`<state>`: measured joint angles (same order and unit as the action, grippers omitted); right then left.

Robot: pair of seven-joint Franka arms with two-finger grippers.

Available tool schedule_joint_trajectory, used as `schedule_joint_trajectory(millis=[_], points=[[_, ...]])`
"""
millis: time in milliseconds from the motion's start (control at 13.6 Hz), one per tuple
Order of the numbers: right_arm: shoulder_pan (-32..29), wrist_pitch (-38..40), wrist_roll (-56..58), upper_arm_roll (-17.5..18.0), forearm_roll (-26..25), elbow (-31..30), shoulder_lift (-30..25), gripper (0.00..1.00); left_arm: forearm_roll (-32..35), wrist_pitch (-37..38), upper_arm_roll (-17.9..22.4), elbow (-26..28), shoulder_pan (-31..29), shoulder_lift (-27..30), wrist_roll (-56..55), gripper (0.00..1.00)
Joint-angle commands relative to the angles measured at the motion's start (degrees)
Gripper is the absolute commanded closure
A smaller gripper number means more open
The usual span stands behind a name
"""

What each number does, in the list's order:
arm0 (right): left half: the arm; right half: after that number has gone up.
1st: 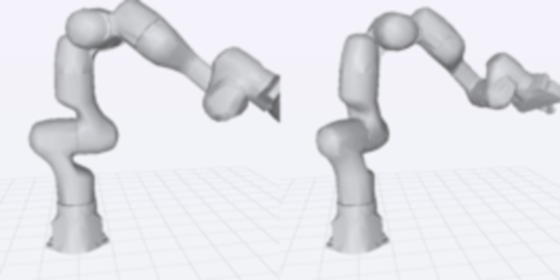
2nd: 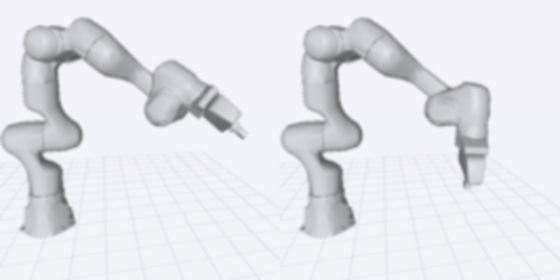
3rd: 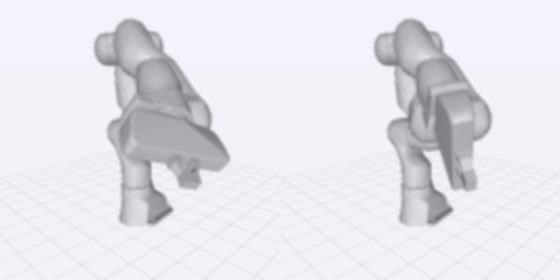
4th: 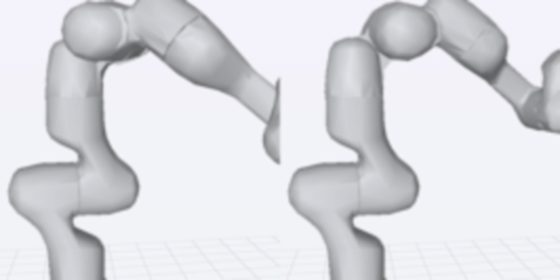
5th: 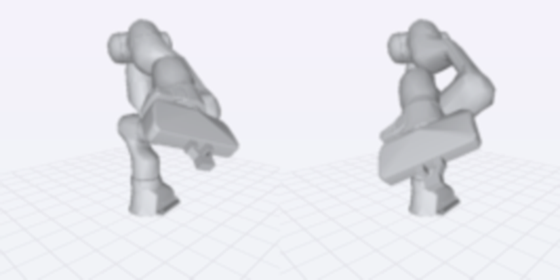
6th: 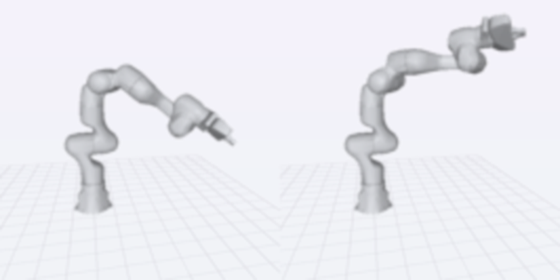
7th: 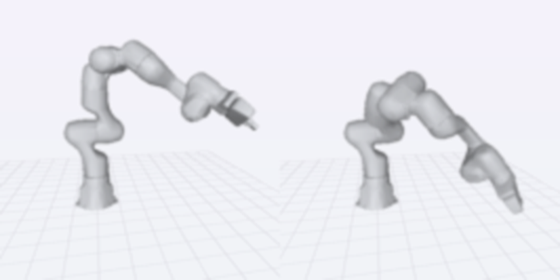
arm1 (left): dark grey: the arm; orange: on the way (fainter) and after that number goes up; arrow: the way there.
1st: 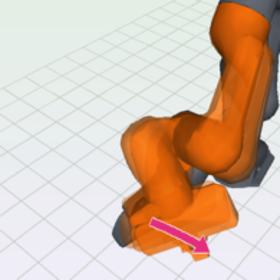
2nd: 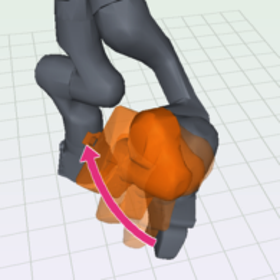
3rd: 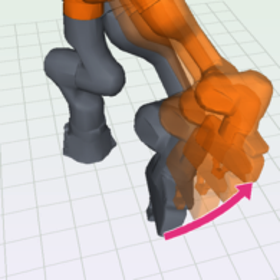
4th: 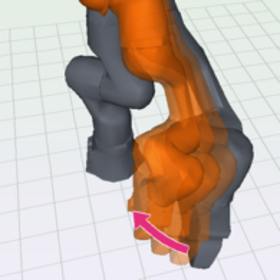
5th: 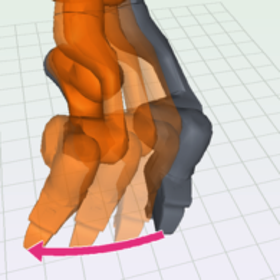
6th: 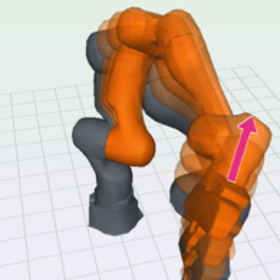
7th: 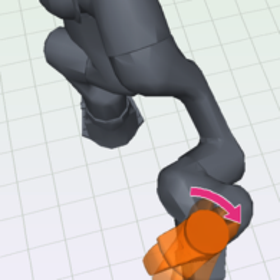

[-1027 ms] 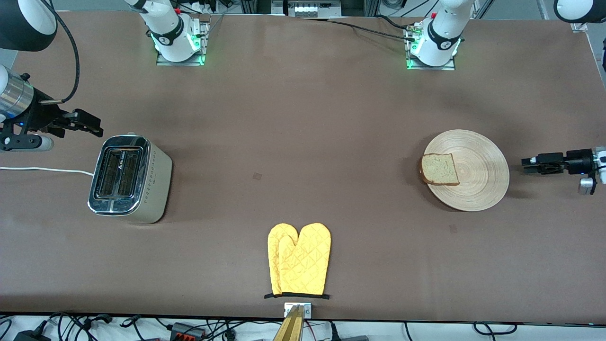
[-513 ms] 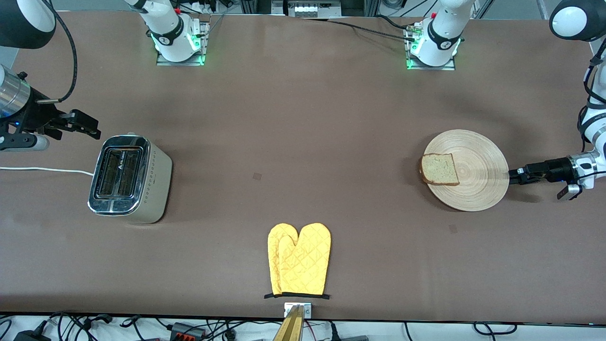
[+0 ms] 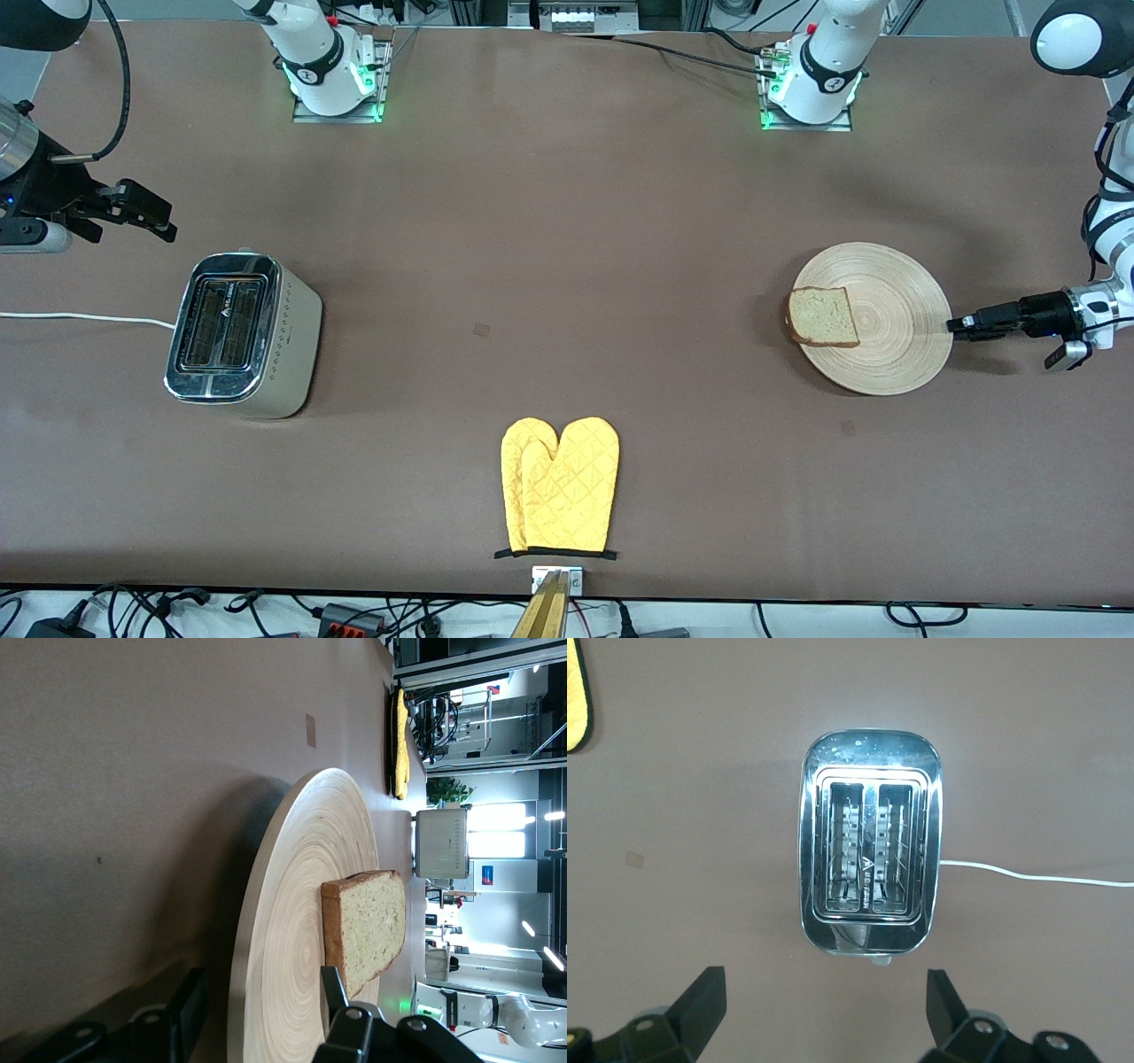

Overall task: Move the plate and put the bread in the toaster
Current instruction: 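Slide the wooden plate with the left gripper toward the table's middle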

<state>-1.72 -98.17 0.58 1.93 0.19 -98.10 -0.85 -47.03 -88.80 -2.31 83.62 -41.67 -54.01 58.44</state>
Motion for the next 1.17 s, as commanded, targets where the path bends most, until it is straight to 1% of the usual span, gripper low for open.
schedule_joint_trajectory(millis=[0,440,513,587,660,733,807,880,1100], points=[[-0.21,-0.19,-0.5,0.0,-0.01,-1.83,-0.91,0.0,1.24,0.91,-0.41,-0.91,0.01,-1.1,1.15,0.41],[-0.13,-0.45,-0.5,-0.08,-0.1,-1.65,-0.65,0.0,1.33,1.0,-0.58,-0.74,0.54,-1.27,0.97,0.41],[-0.21,-0.53,-0.5,-0.08,-0.1,-1.65,-0.56,0.0,1.42,1.26,-0.5,-0.74,0.89,-1.19,0.97,0.43],[-0.3,-0.62,-0.23,-0.08,-0.19,-1.56,-0.12,0.0,2.38,1.61,-0.5,-0.83,0.98,-1.27,0.97,0.48],[-0.39,-0.71,-0.06,-0.17,-0.19,-1.56,-0.03,0.0,4.65,1.96,-0.59,-0.83,0.98,-1.19,0.97,0.58],[-0.39,-0.71,0.03,-0.17,-0.19,-1.56,-0.03,0.0,6.15,2.4,-1.02,-0.83,0.98,-1.1,1.06,0.66],[-0.39,-0.71,0.29,-0.17,-0.19,-1.48,0.06,0.0,6.43,2.49,-1.03,-0.83,0.98,-1.19,1.15,0.74],[-0.39,-0.8,0.38,-0.17,-0.19,-1.3,0.23,0.0,6.69,2.66,-1.03,-0.83,0.98,-1.1,1.15,0.84],[-0.3,-0.89,0.38,-0.17,-0.19,-1.3,0.32,0.0,6.78,2.84,-1.03,-0.83,0.98,-1.19,1.23,0.91]])
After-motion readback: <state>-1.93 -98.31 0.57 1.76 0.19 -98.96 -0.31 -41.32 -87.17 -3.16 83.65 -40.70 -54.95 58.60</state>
